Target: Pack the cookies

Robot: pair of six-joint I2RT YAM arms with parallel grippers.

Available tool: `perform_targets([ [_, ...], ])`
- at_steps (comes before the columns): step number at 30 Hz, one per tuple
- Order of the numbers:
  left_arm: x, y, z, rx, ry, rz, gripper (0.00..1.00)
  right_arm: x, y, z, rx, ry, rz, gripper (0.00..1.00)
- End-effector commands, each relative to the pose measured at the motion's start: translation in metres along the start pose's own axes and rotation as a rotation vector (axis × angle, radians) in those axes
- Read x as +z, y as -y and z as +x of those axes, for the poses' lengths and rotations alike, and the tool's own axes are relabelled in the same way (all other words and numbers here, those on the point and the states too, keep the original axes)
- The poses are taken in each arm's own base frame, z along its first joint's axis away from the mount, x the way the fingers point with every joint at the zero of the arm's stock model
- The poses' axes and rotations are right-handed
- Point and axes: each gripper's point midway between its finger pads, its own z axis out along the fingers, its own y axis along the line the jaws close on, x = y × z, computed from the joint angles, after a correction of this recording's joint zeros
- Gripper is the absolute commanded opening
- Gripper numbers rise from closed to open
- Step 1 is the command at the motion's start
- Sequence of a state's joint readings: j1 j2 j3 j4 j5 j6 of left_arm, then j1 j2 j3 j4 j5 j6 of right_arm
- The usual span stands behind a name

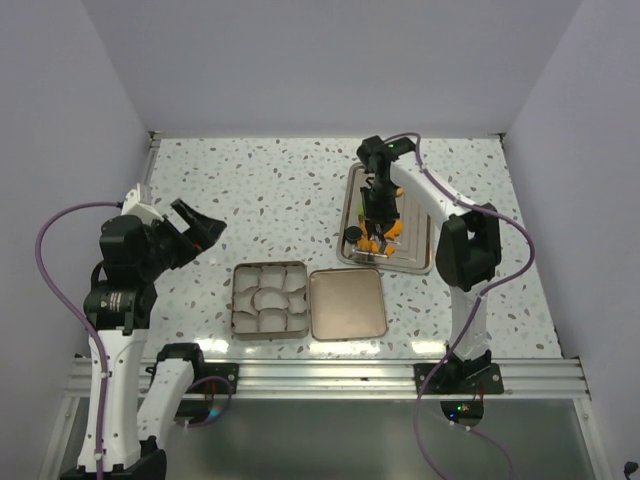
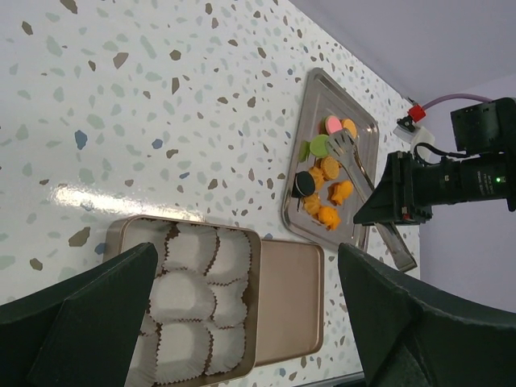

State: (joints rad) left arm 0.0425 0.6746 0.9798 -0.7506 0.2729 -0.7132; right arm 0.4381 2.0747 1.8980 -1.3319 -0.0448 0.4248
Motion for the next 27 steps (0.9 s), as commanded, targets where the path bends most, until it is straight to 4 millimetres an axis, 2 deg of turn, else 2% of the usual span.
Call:
perform_targets([
  [1,-0.006,0.008,-0.008,0.033,0.025,0.016,1.0,-0.032,-0.005,-0.003,0.003,0.066,-0.046,0.18],
  [10,-0.012,0.007,-0.01,0.049,0.029,-0.002,1.0,-0.065,-0.009,-0.004,0.005,0.127,-0.081,0.15],
  [18,-0.02,0.004,-0.017,0.065,0.055,-0.045,1.0,-0.1,-0.022,0.007,0.009,0.17,-0.189,0.13],
  [24,-0.024,0.001,-0.018,0.065,0.066,-0.065,1.0,-0.123,-0.054,0.035,-0.036,0.174,-0.317,0.12],
  [27,-0.024,-0.002,-0.015,0.063,0.059,-0.072,1.0,-0.126,-0.08,0.058,-0.093,0.155,-0.359,0.12],
])
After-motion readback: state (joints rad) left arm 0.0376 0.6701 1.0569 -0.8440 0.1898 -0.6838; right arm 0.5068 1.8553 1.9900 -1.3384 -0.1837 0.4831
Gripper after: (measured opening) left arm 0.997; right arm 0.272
